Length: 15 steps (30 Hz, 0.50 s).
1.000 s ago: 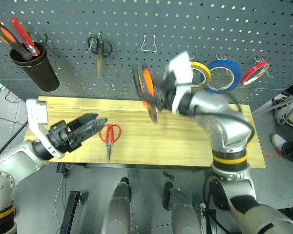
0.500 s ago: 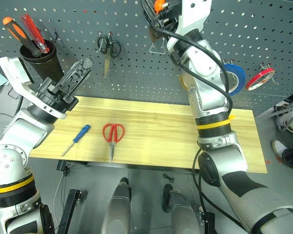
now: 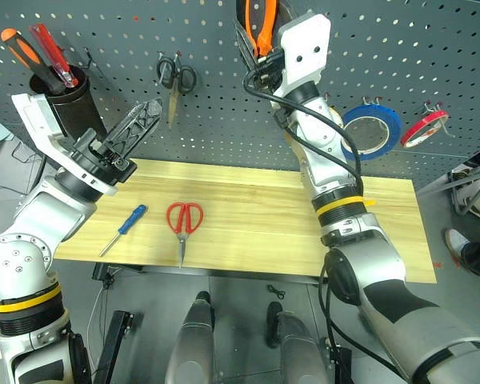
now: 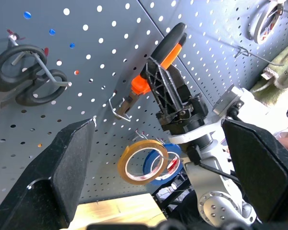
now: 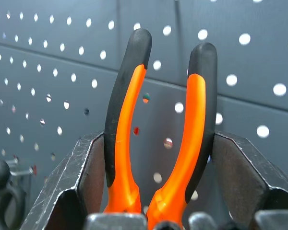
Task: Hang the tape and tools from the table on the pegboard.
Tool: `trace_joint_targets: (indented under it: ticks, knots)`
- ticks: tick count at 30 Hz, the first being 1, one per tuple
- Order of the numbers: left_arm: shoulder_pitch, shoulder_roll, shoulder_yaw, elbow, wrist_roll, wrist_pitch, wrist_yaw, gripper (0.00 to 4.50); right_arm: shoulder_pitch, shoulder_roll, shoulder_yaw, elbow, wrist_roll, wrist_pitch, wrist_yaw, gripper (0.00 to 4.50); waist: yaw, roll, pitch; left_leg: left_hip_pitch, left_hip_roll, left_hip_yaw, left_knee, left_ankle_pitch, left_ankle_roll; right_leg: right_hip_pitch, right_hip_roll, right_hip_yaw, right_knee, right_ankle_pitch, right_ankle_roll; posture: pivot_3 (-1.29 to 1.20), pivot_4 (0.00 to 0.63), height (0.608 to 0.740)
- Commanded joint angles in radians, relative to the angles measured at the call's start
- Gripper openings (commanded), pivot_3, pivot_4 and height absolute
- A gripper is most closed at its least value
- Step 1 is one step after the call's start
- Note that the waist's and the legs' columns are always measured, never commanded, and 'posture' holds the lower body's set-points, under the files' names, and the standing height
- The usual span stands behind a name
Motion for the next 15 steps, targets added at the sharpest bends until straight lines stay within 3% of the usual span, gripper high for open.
trace_joint_targets:
  ticks: [1, 3, 5, 7, 11, 15]
  knots:
    - [-0.004, 0.013, 0.014, -0.032, -0.027, 0.004, 0.004, 4.50, -0.022, -0.002, -0.006, 0.014, -0.003, -0.035, -0.026, 2.95, 0.001, 0.000, 0.000, 0.000, 0.000, 0.000, 0.000, 0.000, 0.000, 0.000, 0.000, 0.000, 0.000, 0.000, 0.000, 0.32, 0.313, 0.737]
    - [-0.001, 0.015, 0.017, -0.037, -0.034, 0.007, 0.009, 4.50, -0.012, -0.004, -0.003, 0.026, -0.005, -0.026, -0.026, 2.95, 0.001, 0.000, 0.000, 0.000, 0.000, -0.001, 0.000, 0.000, 0.000, 0.000, 0.000, 0.000, 0.000, 0.000, 0.000, 0.32, 0.312, 0.737]
    - [0.006, 0.016, 0.018, -0.043, -0.038, 0.009, 0.013, 4.50, -0.002, -0.005, 0.001, 0.021, -0.005, -0.028, -0.019, 3.97, 0.001, 0.000, 0.000, 0.000, 0.000, -0.001, 0.000, 0.001, -0.001, 0.000, 0.000, 0.000, 0.000, 0.000, 0.000, 0.33, 0.311, 0.737]
    - [0.016, 0.014, 0.017, -0.053, -0.044, 0.010, 0.019, 4.50, 0.017, -0.006, 0.008, -0.001, 0.001, -0.016, 0.004, 4.46, 0.001, 0.000, 0.000, 0.001, 0.000, -0.001, 0.000, 0.001, -0.001, 0.000, 0.000, -0.001, 0.000, 0.000, -0.001, 0.33, 0.305, 0.737]
    - [0.048, 0.021, 0.014, -0.070, -0.036, 0.013, 0.027, 4.50, 0.073, -0.014, 0.017, -0.095, 0.023, 0.039, 0.059, 4.46, 0.002, 0.000, 0.000, 0.004, 0.000, -0.002, 0.000, 0.003, -0.001, 0.002, 0.000, -0.001, 0.000, 0.000, -0.001, 0.32, 0.297, 0.737]
    - [0.164, 0.062, -0.016, -0.104, 0.110, 0.012, 0.006, 4.50, 0.187, -0.047, 0.032, -0.311, 0.079, 0.190, 0.176, 4.46, -0.001, 0.000, 0.000, 0.005, 0.000, -0.002, -0.001, 0.003, -0.001, 0.003, 0.000, 0.000, 0.000, 0.001, -0.002, 0.30, 0.311, 0.737]
